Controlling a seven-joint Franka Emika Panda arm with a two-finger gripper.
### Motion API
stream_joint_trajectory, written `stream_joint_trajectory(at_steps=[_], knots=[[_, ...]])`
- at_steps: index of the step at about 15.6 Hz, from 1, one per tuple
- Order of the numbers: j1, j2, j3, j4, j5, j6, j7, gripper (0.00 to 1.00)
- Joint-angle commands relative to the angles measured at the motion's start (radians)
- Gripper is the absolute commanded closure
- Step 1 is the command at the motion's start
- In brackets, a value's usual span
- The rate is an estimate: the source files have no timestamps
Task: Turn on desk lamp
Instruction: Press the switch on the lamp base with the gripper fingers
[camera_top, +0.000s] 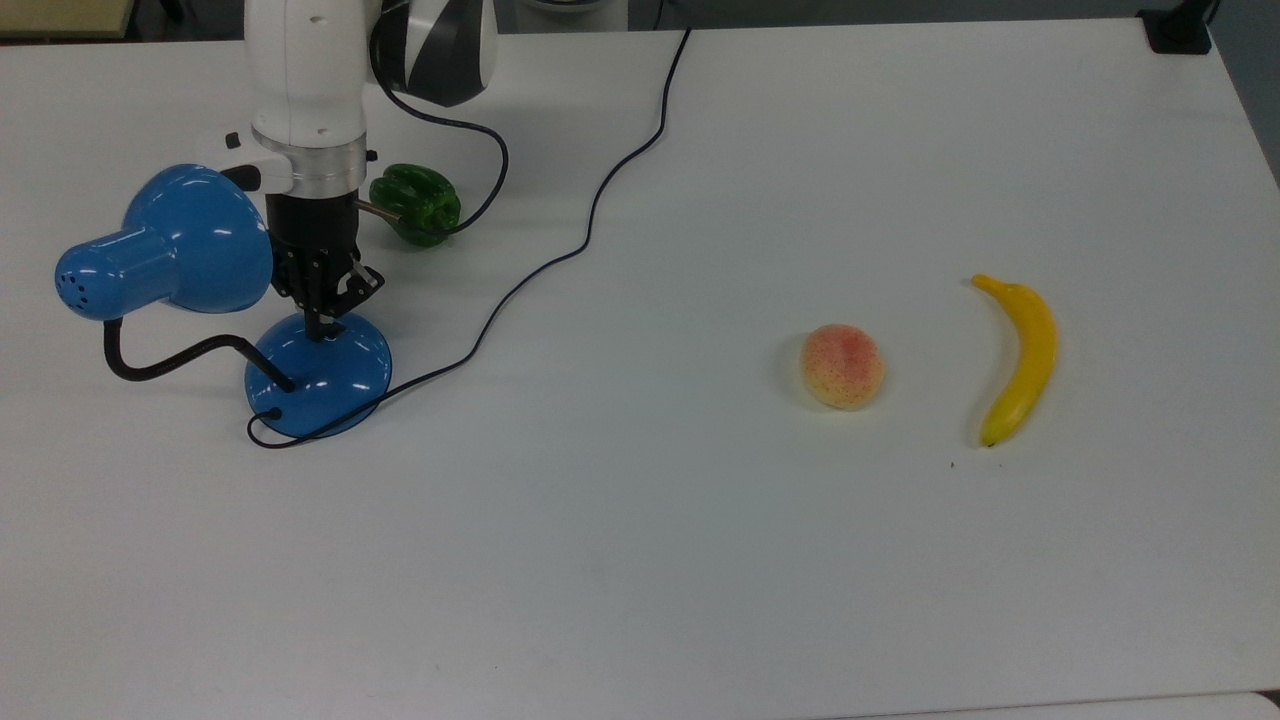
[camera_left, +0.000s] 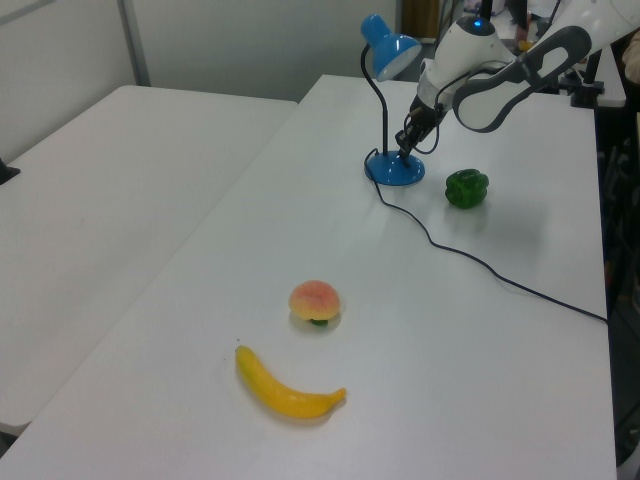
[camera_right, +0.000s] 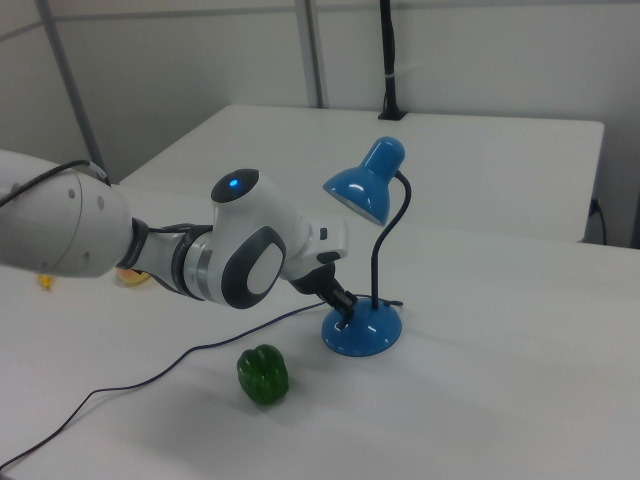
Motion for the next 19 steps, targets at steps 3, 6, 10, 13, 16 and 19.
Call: stream_joint_trajectory(at_steps=[3, 6, 10, 13, 16, 19], knots=[[0.005, -0.038, 0.002, -0.012, -0.023, -0.073, 0.026, 1.0], [0.008, -0.038, 0.002, -0.014, -0.023, -0.075, 0.028, 1.0], [0.003, -0.024, 0.003, -0.009, -0.024, -0.067, 0.028, 1.0], [0.003, -0.009, 0.002, -0.006, -0.024, -0.058, 0.028, 1.0], [0.002, 0.002, 0.003, -0.002, -0.026, -0.05, 0.026, 1.0], [0.0, 0.026, 0.002, 0.003, -0.026, -0.007, 0.026, 1.0]])
